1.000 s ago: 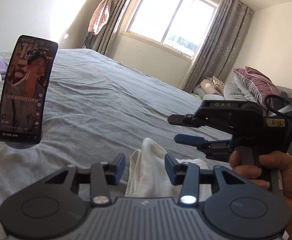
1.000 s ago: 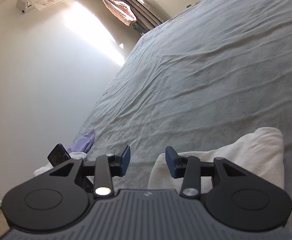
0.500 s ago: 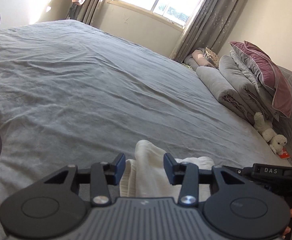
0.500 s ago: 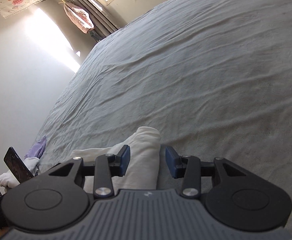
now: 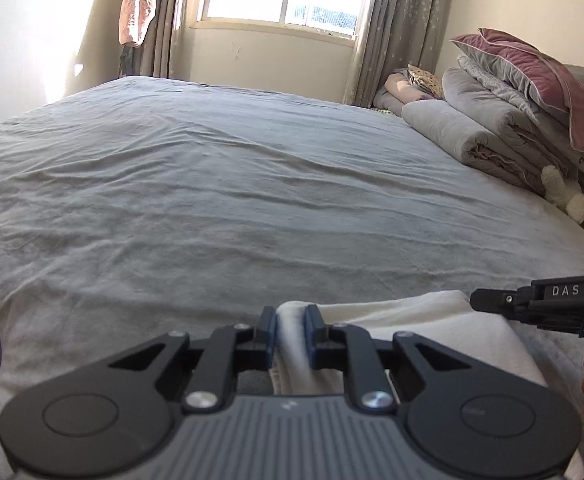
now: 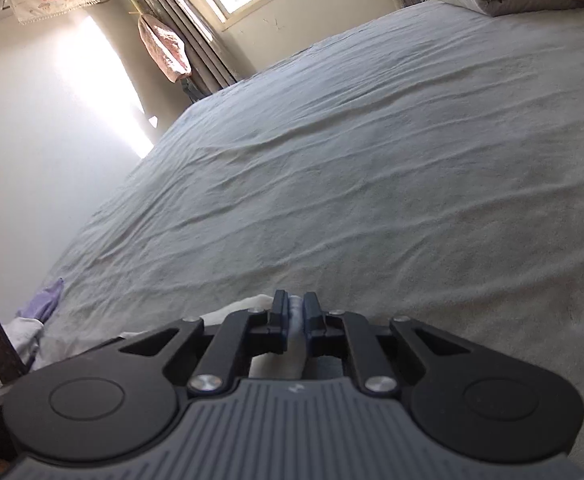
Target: Fold clothes
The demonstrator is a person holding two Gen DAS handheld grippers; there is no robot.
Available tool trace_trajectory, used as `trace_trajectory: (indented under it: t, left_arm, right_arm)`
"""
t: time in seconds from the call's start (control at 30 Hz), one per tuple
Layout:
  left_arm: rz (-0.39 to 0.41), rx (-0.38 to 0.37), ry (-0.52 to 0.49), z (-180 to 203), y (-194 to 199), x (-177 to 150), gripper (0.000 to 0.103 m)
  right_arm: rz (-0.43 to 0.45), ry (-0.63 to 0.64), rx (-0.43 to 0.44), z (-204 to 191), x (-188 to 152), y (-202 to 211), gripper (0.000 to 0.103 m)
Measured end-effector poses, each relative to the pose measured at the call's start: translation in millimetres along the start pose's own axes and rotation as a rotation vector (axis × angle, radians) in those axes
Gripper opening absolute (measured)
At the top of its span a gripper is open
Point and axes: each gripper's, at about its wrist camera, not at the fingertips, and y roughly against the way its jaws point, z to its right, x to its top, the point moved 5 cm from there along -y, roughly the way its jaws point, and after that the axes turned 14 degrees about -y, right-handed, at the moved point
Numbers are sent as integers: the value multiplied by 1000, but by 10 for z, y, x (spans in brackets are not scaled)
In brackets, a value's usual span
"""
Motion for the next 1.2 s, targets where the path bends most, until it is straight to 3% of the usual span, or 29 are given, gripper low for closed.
trace_trajectory:
  t: [0.07,0.13,0.27,0.37,0.5,0.6,0.7,0.83,1.2]
  left_arm:
    - [-8,17,-7,-7,-14,1,22]
    - [-2,38,-2,-21,23,37,30]
    - [45,44,30,-71,183,100,38]
    - [86,-5,38,-81,350,131,38]
    - [194,-105,-80,54,629,112,39]
    - [233,-200,-176,192,777,16,39]
    - [225,-293,-263,300,890,-124,39]
    - [177,-355,-370,348,960,-329,39]
    - [91,-395,-450,175,1113,-626,39]
  right_arm:
    - [12,31,-24,-7,-30,7,7]
    - [26,55,-33,-56,-46,81,18]
    - [36,145,-29,-194,-62,311,18]
    - [45,215,-23,-318,-137,498,19]
    - [29,322,-5,-513,-367,680,20]
    - [15,416,-4,-633,-607,791,20]
    - [8,492,-20,-696,-814,866,20]
    - [3,501,-66,-632,-995,895,20]
    - [3,395,-142,-289,-1284,1091,22]
